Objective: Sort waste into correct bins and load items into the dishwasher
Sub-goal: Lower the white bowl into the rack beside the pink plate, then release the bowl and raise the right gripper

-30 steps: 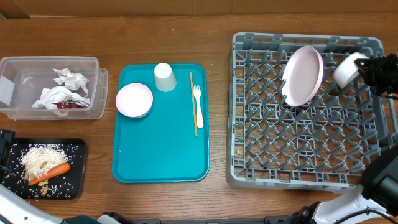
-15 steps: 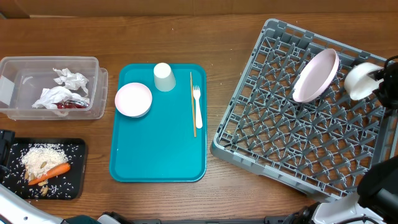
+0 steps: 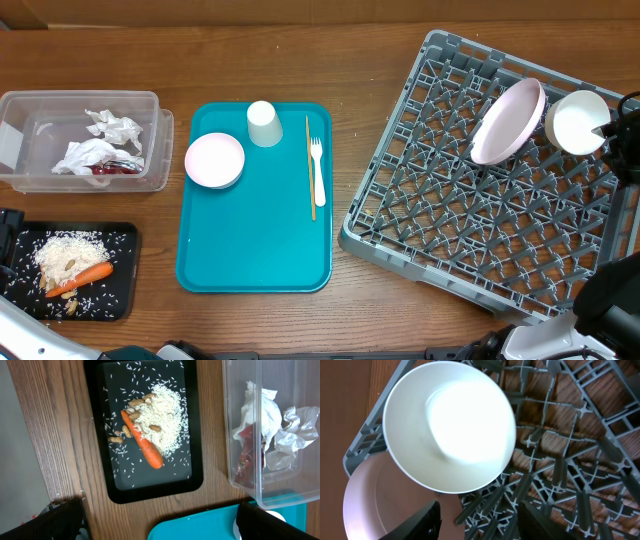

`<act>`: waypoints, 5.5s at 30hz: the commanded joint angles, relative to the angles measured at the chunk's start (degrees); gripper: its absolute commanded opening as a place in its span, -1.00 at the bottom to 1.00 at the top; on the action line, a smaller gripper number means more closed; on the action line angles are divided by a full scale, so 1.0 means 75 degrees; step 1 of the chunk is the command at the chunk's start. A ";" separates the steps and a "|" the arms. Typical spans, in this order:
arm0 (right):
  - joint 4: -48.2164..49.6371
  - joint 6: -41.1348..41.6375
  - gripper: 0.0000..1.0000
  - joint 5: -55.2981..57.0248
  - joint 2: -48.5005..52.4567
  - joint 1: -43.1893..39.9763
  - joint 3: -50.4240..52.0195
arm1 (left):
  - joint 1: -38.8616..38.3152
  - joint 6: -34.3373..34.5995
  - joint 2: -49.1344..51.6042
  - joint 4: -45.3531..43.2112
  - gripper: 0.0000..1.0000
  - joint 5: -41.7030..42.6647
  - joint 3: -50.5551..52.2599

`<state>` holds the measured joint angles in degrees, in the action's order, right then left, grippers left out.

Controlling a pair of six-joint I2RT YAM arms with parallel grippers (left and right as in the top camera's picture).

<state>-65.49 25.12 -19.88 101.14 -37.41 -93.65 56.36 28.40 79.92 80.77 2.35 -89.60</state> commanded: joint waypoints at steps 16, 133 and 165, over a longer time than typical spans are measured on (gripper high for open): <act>0.0522 0.0085 -0.43 0.2186 0.0236 0.1341 -0.0198 | 0.0032 0.0047 -0.0070 -0.0003 1.00 0.0032 -0.0015; 0.1702 -0.2588 0.47 0.3448 0.0921 -0.1160 0.1000 | 0.0032 0.0047 -0.0067 -0.0003 1.00 0.0032 -0.0015; 0.3643 -0.3165 -0.62 0.2637 0.1510 -0.1157 0.1000 | 0.0032 0.0047 -0.0070 -0.0003 0.99 0.0032 -0.0015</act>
<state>-39.55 -1.06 0.25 113.03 -45.63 -85.38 56.36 28.40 79.92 80.77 2.35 -89.60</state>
